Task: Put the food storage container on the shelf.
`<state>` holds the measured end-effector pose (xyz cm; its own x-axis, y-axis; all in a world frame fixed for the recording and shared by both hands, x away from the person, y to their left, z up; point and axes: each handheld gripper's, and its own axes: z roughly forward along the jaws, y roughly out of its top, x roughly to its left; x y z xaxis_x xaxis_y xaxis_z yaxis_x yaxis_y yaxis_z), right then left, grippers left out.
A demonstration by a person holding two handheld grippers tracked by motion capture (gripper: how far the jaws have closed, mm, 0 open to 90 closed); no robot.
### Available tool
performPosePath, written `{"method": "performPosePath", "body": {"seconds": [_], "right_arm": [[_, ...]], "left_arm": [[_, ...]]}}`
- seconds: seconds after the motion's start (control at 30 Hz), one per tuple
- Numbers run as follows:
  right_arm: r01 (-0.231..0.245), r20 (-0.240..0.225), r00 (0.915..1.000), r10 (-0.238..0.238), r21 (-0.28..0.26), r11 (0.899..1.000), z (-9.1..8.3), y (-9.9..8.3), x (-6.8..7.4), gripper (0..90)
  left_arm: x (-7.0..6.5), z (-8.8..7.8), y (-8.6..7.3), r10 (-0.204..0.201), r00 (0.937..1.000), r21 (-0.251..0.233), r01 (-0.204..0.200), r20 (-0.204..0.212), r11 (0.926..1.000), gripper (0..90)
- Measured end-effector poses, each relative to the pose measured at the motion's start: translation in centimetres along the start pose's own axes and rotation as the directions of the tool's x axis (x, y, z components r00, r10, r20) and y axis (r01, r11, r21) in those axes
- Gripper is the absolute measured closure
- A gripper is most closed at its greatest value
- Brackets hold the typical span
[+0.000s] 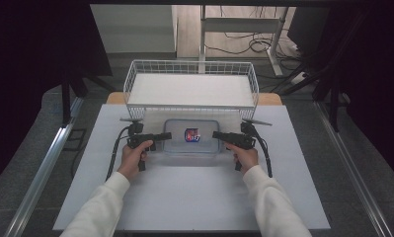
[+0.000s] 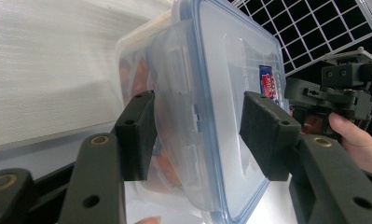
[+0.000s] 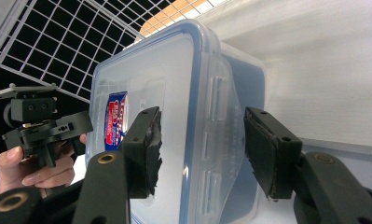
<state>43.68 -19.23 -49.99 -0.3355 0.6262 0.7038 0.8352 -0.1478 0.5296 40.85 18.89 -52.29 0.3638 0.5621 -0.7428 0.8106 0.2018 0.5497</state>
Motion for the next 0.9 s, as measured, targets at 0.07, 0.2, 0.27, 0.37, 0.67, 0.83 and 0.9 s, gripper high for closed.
{"method": "performPosePath", "body": {"seconds": [0.07,0.2,0.27,0.37,0.67,0.83,0.9], "right_arm": [[0.016,0.016,0.9998,-0.016,-0.013,1.0,0.0,-0.1,0.1,44.2],[0.069,0.075,0.995,-0.067,-0.026,0.997,-0.1,-0.5,1.3,37.0],[0.107,0.103,0.9895,-0.101,-0.047,0.993,-0.6,-0.7,1.9,35.0],[0.177,0.15,0.9747,-0.166,-0.068,0.982,-1.6,-0.8,2.9,34.0],[0.358,0.143,0.9261,-0.349,-0.039,0.933,-5.2,-3.3,5.3,37.4],[0.442,0.11,0.8912,-0.44,0.003,0.897,-6.1,-5.7,5.8,40.2],[0.454,0.106,0.8839,-0.456,0.036,0.89,-6.1,-6.5,5.8,40.8]], "left_arm": [[-0.1,0.0,0.0,0.002,1.0,-0.001,-0.002,-0.007,1.0,46.7],[-0.5,-0.1,-0.2,0.05,0.9981,0.005,-0.05,-0.036,0.9988,42.1],[-1.0,-0.5,-0.3,0.071,0.9961,-0.008,-0.072,-0.052,0.9974,39.6],[-1.7,-1.5,-0.5,0.098,0.993,-0.022,-0.1,-0.066,0.9947,33.5],[-4.1,-4.9,-3.1,0.223,0.9677,-0.005,-0.225,-0.118,0.9744,27.7],[-5.7,-6.0,-5.8,0.308,0.9424,0.042,-0.305,-0.131,0.9514,27.8],[-6.3,-6.4,-7.0,0.336,0.9328,0.059,-0.331,-0.129,0.9416,27.8]]}}
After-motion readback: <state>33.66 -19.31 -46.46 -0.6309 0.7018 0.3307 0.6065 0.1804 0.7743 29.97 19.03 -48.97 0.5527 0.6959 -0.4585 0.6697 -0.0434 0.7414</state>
